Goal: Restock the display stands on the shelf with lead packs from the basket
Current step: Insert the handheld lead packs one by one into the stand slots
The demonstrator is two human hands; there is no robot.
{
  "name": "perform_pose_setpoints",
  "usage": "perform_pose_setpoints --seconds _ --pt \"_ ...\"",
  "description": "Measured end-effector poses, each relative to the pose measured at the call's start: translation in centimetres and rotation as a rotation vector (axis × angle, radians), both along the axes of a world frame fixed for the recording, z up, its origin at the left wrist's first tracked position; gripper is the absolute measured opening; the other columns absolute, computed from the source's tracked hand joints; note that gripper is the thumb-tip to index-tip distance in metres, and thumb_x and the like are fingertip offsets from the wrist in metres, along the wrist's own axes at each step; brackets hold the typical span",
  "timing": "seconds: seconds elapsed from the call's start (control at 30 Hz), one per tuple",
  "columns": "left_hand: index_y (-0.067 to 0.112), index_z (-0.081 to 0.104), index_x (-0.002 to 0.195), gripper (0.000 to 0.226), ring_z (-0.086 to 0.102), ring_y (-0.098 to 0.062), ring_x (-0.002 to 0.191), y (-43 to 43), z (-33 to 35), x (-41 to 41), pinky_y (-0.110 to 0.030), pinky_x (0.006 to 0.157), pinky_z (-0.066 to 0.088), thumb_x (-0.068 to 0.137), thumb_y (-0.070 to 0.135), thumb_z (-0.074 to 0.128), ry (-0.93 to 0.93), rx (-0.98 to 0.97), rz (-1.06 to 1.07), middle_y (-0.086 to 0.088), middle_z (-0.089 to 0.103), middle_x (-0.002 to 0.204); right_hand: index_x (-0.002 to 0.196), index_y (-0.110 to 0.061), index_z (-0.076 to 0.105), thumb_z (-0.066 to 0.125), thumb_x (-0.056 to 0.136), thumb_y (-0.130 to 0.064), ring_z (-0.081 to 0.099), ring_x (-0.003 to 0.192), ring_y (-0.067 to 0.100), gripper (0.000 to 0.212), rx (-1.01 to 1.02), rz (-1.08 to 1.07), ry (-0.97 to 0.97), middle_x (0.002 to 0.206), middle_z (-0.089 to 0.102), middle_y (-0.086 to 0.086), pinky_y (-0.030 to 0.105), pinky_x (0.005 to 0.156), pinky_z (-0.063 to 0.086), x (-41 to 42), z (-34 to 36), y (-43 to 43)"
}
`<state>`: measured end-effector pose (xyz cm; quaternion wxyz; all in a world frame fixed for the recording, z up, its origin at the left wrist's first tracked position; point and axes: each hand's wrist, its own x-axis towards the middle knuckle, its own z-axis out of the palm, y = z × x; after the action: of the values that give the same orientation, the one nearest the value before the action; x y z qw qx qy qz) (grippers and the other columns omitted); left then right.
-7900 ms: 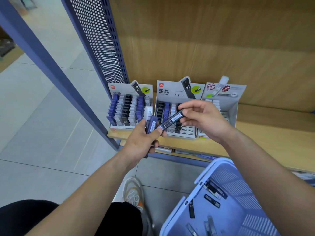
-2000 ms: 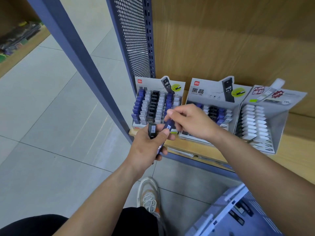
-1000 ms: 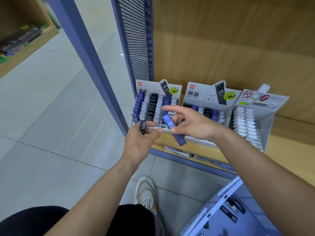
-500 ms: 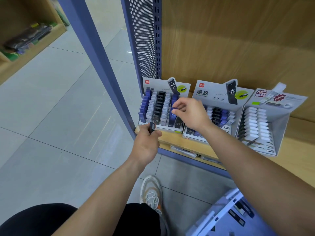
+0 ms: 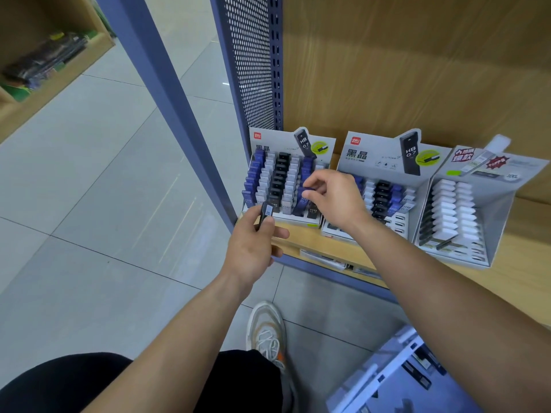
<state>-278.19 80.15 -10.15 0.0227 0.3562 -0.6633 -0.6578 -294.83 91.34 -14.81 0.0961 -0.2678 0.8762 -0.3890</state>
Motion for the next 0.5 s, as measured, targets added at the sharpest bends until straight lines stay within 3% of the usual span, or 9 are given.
perform_pose_setpoints --seconds 0.2,0.33,0.5 --pt "0.015 0.063 0.108 0.024 0.042 -0.017 0.052 -0.1 -0.1 -0.5 -0.024 0.047 0.034 0.108 0.022 0.040 -0.026 0.090 0.114 -0.006 0.067 0.075 0.093 -0.019 0.072 0.075 0.088 -0.015 0.062 0.076 0.006 0.007 0.026 0.020 -0.001 0.085 0.066 -0.007 0.020 0.073 0.051 -0.3 0.1 0.8" --pt "0.007 0.063 0.110 0.026 0.045 -0.017 0.051 -0.1 -0.1 -0.8 -0.027 0.051 0.034 0.105 0.014 0.039 -0.029 0.173 0.174 -0.006 0.069 0.071 0.092 -0.022 0.073 0.078 0.085 -0.020 0.056 0.075 0.006 0.009 0.091 0.066 0.091 0.088 0.062 -0.008 0.031 0.076 0.053 0.0 -0.2 0.5" --pt "0.021 0.063 0.110 0.014 0.049 -0.011 0.056 0.0 -0.1 -0.5 -0.027 0.057 0.042 0.105 0.017 0.051 0.026 0.073 0.063 -0.001 0.066 0.081 0.092 -0.024 0.074 0.078 0.084 -0.022 0.057 0.082 0.010 0.010 0.117 0.048 0.127 0.089 0.060 -0.009 0.034 0.076 0.052 0.4 -0.1 -0.3"
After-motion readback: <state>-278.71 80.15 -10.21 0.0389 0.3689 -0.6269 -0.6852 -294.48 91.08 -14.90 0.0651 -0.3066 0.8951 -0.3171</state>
